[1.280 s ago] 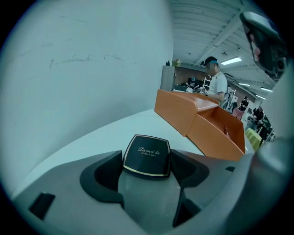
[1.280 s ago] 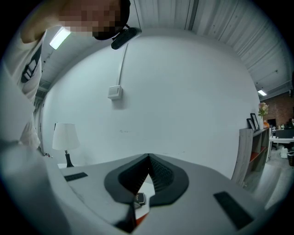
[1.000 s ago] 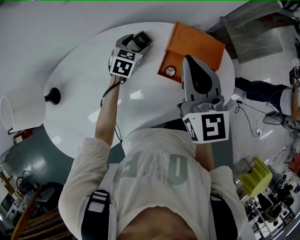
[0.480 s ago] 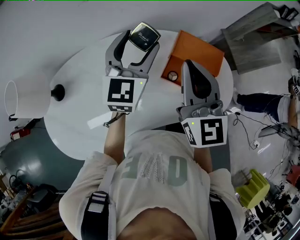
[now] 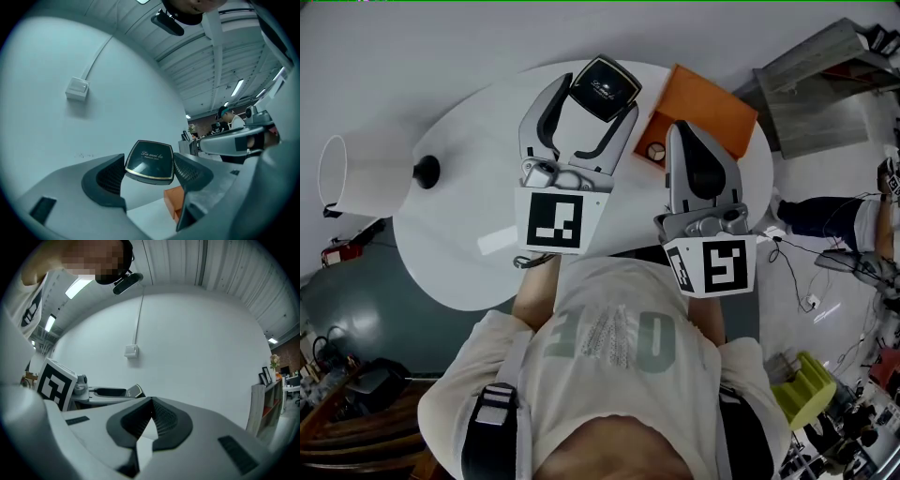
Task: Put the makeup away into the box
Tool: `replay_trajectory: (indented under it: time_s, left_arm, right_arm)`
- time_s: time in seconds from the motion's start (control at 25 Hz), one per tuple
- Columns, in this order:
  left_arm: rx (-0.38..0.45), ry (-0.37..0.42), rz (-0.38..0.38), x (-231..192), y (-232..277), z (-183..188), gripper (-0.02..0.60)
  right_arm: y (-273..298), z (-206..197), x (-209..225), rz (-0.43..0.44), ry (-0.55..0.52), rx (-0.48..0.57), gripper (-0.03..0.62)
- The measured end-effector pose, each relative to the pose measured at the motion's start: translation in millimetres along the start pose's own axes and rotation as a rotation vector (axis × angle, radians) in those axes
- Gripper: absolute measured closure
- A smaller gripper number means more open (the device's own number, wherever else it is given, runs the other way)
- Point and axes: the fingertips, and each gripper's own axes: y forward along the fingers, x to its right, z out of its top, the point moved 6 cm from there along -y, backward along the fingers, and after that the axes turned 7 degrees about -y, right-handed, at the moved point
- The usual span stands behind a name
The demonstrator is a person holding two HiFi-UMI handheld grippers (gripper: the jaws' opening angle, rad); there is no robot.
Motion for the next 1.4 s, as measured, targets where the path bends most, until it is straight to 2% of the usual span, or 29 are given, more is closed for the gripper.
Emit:
replay_trajectory:
  time_s: [0.28,0.4,0.76,1.0,1.24,1.4]
  left_arm:
    - [-0.001,0.004,-0.017,4.8,2.1,-0.6,0.241]
    - [-0.033,0.005,-0.039,9.7,6.7,-4.5,0.241]
    - [-0.338,-0.036,-0.132,51.1,35.2,-89.4,0.241]
    - [-0.537,-0.066,-0.191,85.4,55.6,-156.5,0.241]
    - [-0.660,-0.045,-0.254,115.6,53.0,-187.9,0.241]
    - [-0.762,-0.017,-0.283,146.6,76.5,-221.3,0.241]
  right_arm:
    - [-3.6,-2.5,3.6,-0.017,0.004,0.002,0.594]
    - [-4.8,-3.6,8.4,-0.030,0.008,-0.002,0.594]
    - [-20.7,-23.0,34.9,-0.106,0.050,-0.044,0.594]
    - [-45.8,-43.4,59.5,-0.195,0.085,-0.093,0.594]
    - [-74.4,-45.6,68.4,-0.261,0.107,-0.117,0.594]
    - [-85.0,-64.3,97.1,-0.303,0.127,-0.141,0.594]
